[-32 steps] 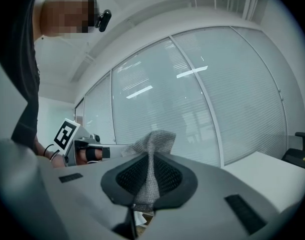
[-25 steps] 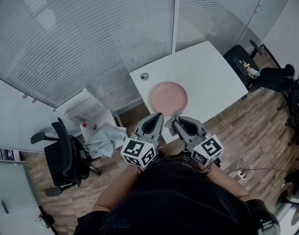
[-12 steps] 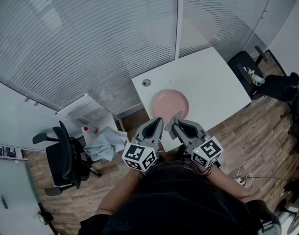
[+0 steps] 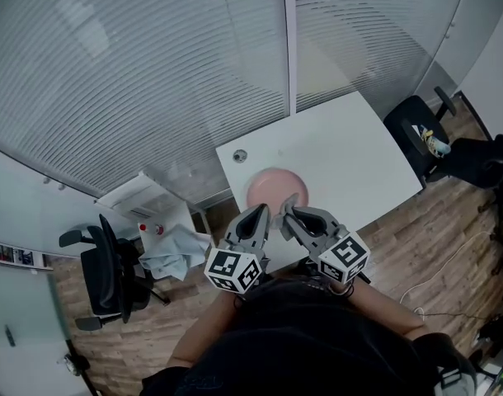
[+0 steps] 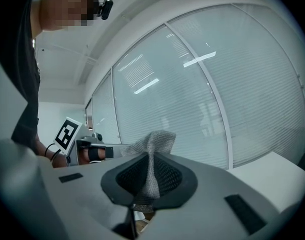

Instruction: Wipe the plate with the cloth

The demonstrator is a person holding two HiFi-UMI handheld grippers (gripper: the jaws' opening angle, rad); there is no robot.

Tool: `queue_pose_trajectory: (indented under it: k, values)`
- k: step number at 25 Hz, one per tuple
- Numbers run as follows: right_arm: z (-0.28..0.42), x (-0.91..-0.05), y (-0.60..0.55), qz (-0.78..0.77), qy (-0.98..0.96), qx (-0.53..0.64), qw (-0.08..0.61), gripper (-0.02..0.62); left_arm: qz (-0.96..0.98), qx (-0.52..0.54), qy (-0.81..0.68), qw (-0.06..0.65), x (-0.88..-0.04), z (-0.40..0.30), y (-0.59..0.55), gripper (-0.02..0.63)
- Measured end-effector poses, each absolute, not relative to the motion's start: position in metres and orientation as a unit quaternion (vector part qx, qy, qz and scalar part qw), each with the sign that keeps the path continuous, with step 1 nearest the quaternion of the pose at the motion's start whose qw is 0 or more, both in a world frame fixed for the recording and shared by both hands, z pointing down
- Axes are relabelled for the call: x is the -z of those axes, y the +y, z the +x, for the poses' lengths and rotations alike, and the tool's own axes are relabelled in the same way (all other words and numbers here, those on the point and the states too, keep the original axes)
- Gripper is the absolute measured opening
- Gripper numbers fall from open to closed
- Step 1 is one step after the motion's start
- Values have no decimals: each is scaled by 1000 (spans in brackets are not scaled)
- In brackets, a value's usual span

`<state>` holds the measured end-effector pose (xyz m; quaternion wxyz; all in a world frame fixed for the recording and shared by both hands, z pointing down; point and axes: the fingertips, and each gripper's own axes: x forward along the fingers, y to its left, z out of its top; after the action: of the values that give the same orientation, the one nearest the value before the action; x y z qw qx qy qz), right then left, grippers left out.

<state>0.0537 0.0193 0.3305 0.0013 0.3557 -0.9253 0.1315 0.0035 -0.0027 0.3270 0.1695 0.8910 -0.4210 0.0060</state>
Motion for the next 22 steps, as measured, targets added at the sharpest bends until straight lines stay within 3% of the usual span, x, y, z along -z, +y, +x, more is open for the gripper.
queue_pose_trajectory:
  k: [9, 22]
  values:
    - [83, -344, 2, 307, -943, -130, 22, 43, 866, -14, -475, 153, -338, 22, -35, 15]
    - [85, -367, -41, 302, -942, -138, 47, 43, 854, -25, -482, 191, -373, 22, -63, 17]
